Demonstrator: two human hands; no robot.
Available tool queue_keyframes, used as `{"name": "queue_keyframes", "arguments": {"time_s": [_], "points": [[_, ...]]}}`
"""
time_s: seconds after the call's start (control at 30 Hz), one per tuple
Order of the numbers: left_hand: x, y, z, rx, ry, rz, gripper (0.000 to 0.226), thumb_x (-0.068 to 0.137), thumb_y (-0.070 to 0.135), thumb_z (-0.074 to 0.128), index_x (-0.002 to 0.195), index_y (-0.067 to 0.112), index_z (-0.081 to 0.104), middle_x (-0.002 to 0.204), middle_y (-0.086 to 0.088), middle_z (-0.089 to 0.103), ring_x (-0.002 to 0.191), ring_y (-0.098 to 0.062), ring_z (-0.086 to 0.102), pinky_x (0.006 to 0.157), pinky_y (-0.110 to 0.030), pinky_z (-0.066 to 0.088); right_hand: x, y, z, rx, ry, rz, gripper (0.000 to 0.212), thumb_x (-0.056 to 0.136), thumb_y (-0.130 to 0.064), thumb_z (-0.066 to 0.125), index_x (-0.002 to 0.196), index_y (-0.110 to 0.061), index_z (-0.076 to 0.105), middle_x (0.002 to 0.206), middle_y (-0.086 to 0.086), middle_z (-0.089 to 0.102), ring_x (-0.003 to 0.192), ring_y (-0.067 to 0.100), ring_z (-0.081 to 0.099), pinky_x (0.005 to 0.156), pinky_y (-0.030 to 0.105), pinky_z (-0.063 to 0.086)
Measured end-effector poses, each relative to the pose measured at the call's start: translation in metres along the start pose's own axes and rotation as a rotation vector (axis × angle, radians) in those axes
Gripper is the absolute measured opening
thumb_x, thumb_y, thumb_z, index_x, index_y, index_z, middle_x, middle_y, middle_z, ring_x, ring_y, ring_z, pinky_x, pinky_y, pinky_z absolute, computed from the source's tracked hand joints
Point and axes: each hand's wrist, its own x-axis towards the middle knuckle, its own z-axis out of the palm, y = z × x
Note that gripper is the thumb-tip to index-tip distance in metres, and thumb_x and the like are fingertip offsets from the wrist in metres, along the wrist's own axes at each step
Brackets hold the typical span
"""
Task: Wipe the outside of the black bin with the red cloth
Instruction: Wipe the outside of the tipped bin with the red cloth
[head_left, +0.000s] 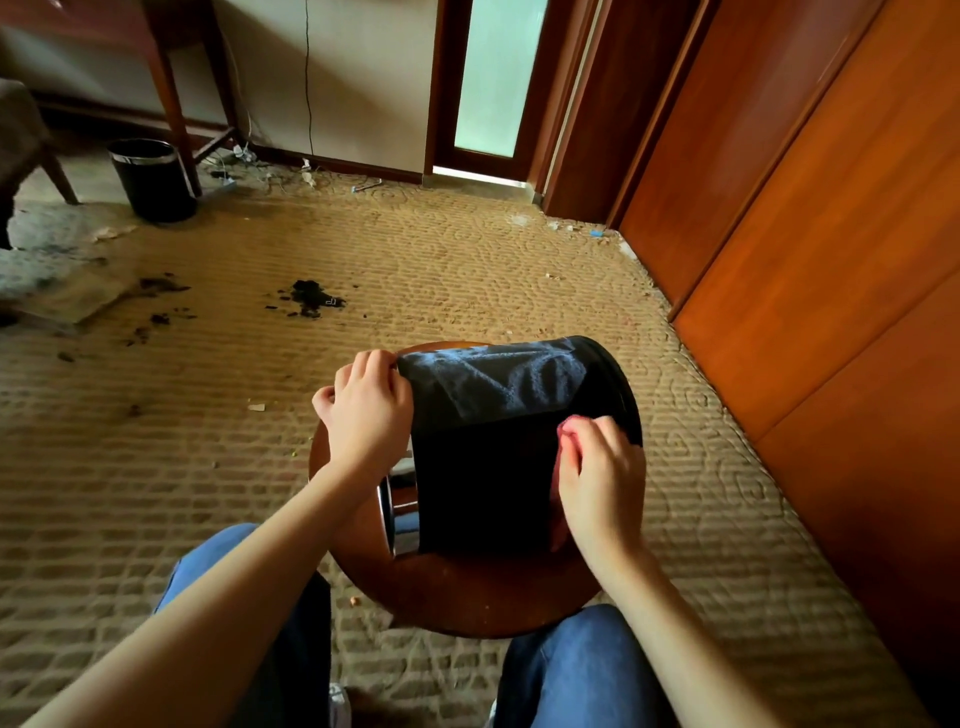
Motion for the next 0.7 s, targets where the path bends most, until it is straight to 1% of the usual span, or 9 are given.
{"name": "queue_keyframes", "arguments": {"time_s": [0.03,0.1,0.17,0.27,0.33,0.43,0.53,0.63,0.7], "points": [[-0.001,0.0,0.0,0.005,0.002,0.012,0.022,0.097,0.022,0.037,0.109,0.018,0.055,0.112,0.001,0.055,0.115,-0.021,0.045,0.1,-0.043,0.022,-0.003,0.001,-0.001,-0.009,0.005,-0.038,0.015,0.086,-0.016,0.051,0.083,-0.015,0.066,0.079,0.003,0.059,0.069,0.028,0.059,0.059,0.037,0.041],[-0.005,0.0,0.0,0.018,0.008,0.046,0.022,0.097,0.022,0.038,0.109,0.018,0.055,0.111,0.001,0.055,0.114,-0.021,0.046,0.099,-0.043,0.023,0.009,0.007,-0.001,-0.06,0.011,-0.041,0.011,0.086,-0.014,0.055,0.082,-0.015,0.066,0.079,0.004,0.059,0.07,0.029,0.059,0.061,0.037,0.041],[-0.01,-0.002,-0.002,0.021,0.012,0.064,0.022,0.097,0.022,0.039,0.112,0.019,0.056,0.113,0.002,0.055,0.114,-0.021,0.046,0.098,-0.042,0.023,0.037,0.012,0.0,-0.103,-0.033,0.062,0.007,0.085,-0.01,0.061,0.081,-0.014,0.066,0.084,0.007,0.059,0.077,0.034,0.058,0.067,0.039,0.04],[-0.015,-0.004,-0.002,0.038,0.027,0.093,0.022,0.097,0.022,0.04,0.113,0.019,0.056,0.112,0.002,0.056,0.113,-0.021,0.047,0.098,-0.042,0.023,0.084,0.019,0.001,-0.139,-0.172,0.264,0.009,0.089,-0.012,0.058,0.088,-0.016,0.065,0.101,0.007,0.058,0.096,0.033,0.055,0.08,0.039,0.037],[-0.012,-0.003,-0.002,0.049,0.029,0.085,0.022,0.097,0.022,0.039,0.111,0.019,0.056,0.112,0.002,0.056,0.112,-0.021,0.047,0.097,-0.042,0.023,0.092,0.016,0.003,-0.141,-0.22,0.3,0.011,0.089,-0.01,0.056,0.09,-0.017,0.064,0.104,0.006,0.057,0.098,0.032,0.055,0.082,0.039,0.036],[-0.002,-0.002,-0.001,0.043,0.012,0.05,0.021,0.096,0.023,0.038,0.107,0.018,0.056,0.11,0.002,0.055,0.112,-0.021,0.046,0.098,-0.041,0.022,0.059,0.002,0.004,-0.088,-0.114,0.218,0.008,0.085,-0.005,0.059,0.084,-0.012,0.063,0.092,0.009,0.058,0.082,0.035,0.058,0.071,0.04,0.04],[0.007,-0.001,-0.001,0.027,-0.005,0.009,0.02,0.096,0.023,0.038,0.103,0.018,0.056,0.108,0.001,0.054,0.112,-0.021,0.045,0.098,-0.042,0.023,0.005,-0.014,0.0,-0.028,-0.055,0.09,0.01,0.083,-0.005,0.062,0.08,-0.014,0.062,0.08,0.004,0.057,0.069,0.03,0.057,0.061,0.036,0.04],[0.004,-0.002,0.0,0.045,-0.026,0.04,0.021,0.096,0.025,0.038,0.105,0.019,0.056,0.109,0.001,0.054,0.113,-0.021,0.046,0.098,-0.042,0.022,0.0,-0.011,-0.003,-0.023,-0.048,0.027,0.011,0.08,-0.005,0.069,0.079,-0.015,0.063,0.078,0.004,0.058,0.068,0.03,0.059,0.059,0.036,0.039],[-0.003,-0.005,-0.003,0.064,-0.024,0.08,0.024,0.096,0.026,0.036,0.109,0.019,0.055,0.111,0.002,0.054,0.113,-0.02,0.046,0.097,-0.042,0.022,0.025,-0.002,-0.001,-0.049,-0.06,0.092,0.008,0.081,-0.007,0.068,0.079,-0.014,0.063,0.081,0.007,0.058,0.072,0.034,0.059,0.062,0.038,0.038]]}}
